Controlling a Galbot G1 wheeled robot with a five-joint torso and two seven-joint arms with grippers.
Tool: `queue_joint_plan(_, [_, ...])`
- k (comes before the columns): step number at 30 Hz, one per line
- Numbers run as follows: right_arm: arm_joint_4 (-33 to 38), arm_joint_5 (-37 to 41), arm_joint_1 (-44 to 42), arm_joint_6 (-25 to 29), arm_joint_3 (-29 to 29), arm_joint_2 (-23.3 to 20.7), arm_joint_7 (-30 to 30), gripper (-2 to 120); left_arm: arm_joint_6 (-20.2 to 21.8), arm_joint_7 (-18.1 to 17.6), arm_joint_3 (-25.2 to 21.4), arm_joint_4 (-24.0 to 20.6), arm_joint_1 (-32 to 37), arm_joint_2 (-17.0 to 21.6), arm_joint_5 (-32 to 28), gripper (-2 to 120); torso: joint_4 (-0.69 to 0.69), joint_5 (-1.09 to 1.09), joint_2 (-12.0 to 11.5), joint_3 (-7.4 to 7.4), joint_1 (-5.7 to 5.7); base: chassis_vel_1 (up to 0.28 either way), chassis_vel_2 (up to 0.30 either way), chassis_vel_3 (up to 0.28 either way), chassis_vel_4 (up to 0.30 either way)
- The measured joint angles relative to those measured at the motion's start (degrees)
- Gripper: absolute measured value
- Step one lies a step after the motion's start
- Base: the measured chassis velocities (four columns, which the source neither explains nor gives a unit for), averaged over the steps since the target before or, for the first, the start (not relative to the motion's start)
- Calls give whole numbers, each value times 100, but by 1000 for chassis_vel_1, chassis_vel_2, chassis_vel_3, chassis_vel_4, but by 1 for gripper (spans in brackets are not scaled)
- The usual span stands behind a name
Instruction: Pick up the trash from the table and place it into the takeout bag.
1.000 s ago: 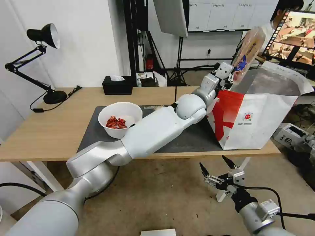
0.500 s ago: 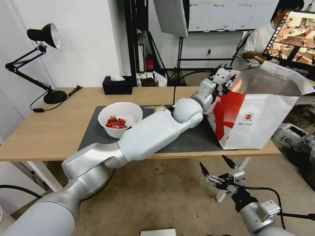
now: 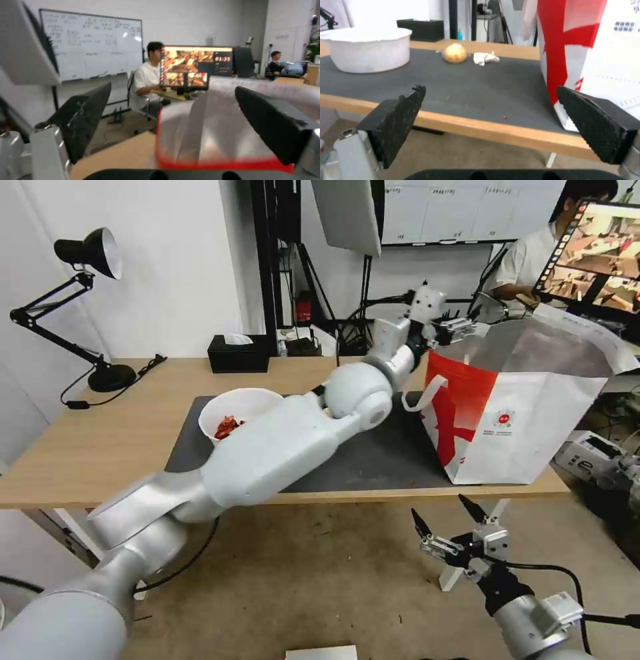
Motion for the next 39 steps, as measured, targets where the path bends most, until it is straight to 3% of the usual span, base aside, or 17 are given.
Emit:
queue_joint_plan(1, [0,0,0,0,0,0,0,100,0,0,0,0,0,0,0,99,0,0,0,0,0,0,0,0,0])
queue_joint_plan(4, [-3,7,102,7,-56,-26,79,100,42,6,-427,-661,729,737,46,100,4,-1,0,0,1,0,0,0,0])
queue_joint_plan(6, [-5,12,128,16,-64,-40,98,100,42,27,-552,-786,912,869,92,100,4,-1,0,0,0,0,0,0,0])
queue_joint_plan(8, [-8,34,190,40,-68,-103,163,100,-33,256,-1114,-1168,1781,1327,438,100,1,-2,0,0,0,0,0,0,0])
queue_joint_plan(9, [-8,34,190,40,-68,-103,163,100,-33,256,-1114,-1168,1781,1327,438,100,1,-2,0,0,0,0,0,0,0])
queue_joint_plan(11, [-10,117,249,60,-73,-148,198,100,-165,437,-1614,-1409,2613,1640,806,100,3,-2,0,1,0,0,0,0,0])
queue_joint_plan(12, [-10,117,249,60,-73,-148,198,100,-165,437,-1614,-1409,2613,1640,806,100,3,-2,0,1,0,0,0,0,0])
queue_joint_plan(14, [-24,171,342,64,-111,-183,225,100,-318,701,-2358,-1680,3645,1893,1243,100,1,-2,0,0,0,0,0,0,0])
queue_joint_plan(15, [-24,171,342,64,-111,-183,225,100,-318,701,-2358,-1680,3645,1893,1243,100,1,-2,0,0,0,0,0,0,0])
queue_joint_plan(18, [-51,183,388,86,-163,-170,231,100,-566,831,-3045,-1930,4713,2127,1579,100,3,1,0,0,0,0,0,0,0])
queue_joint_plan(24, [-44,180,360,118,-168,-128,236,100,-916,929,-3636,-2116,5718,2121,1971,100,0,2,1,-1,0,0,0,0,0])
queue_joint_plan(29, [-9,154,350,134,-172,-85,268,100,-1241,1137,-4458,-2234,6858,1762,2494,100,2,1,1,0,-1,0,0,0,0])
queue_joint_plan(39, [-13,-9,227,185,-234,61,244,100,-1199,1235,-5175,-2457,7869,1109,2909,100,1,2,1,0,0,0,0,0,0])
